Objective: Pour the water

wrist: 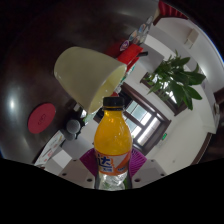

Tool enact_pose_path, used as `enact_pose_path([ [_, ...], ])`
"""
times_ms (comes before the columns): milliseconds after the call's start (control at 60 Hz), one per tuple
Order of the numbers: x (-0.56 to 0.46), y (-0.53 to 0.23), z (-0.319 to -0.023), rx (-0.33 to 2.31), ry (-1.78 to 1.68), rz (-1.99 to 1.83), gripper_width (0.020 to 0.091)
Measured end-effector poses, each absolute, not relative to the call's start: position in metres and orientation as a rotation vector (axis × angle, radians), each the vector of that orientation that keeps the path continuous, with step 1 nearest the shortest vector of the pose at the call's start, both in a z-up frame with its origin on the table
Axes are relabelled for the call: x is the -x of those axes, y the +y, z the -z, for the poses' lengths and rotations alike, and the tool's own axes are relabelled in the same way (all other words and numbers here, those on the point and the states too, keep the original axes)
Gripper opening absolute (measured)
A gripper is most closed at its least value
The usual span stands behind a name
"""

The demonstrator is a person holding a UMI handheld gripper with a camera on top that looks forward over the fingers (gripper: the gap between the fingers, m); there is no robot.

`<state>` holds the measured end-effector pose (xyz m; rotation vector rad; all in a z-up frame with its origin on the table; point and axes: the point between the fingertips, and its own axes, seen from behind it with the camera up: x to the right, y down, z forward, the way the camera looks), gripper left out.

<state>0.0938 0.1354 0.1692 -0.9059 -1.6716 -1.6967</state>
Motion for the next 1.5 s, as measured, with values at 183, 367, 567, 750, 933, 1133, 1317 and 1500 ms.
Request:
enact_pose_path([
  [183, -0.110, 0.127, -0.187, 1.118, -1.471, 1.476, 0.0369],
  [367, -0.122, 0.121, -0.184, 1.524, -1.020, 0.858, 0.0362],
  [567, -0.112, 0.124, -0.178, 1.709, -0.520, 0.248, 0.0365],
  [750, -0.114, 0.132, -0.151, 1.756, -0.280, -0.120, 0.0364],
  [933, -0.107, 0.136, -0.135, 1.726, -0.254, -0.187, 0.0380],
  [1133, -0.109, 0.135, -0.128, 1.694, -0.224, -0.160, 0.0379],
  [1317, -0.112, 0.135, -0.127, 1.707, -0.204, -0.154, 0.0464],
  [1500, -0.118, 0.123, -0.119, 1.770, -0.188, -0.122, 0.0713],
])
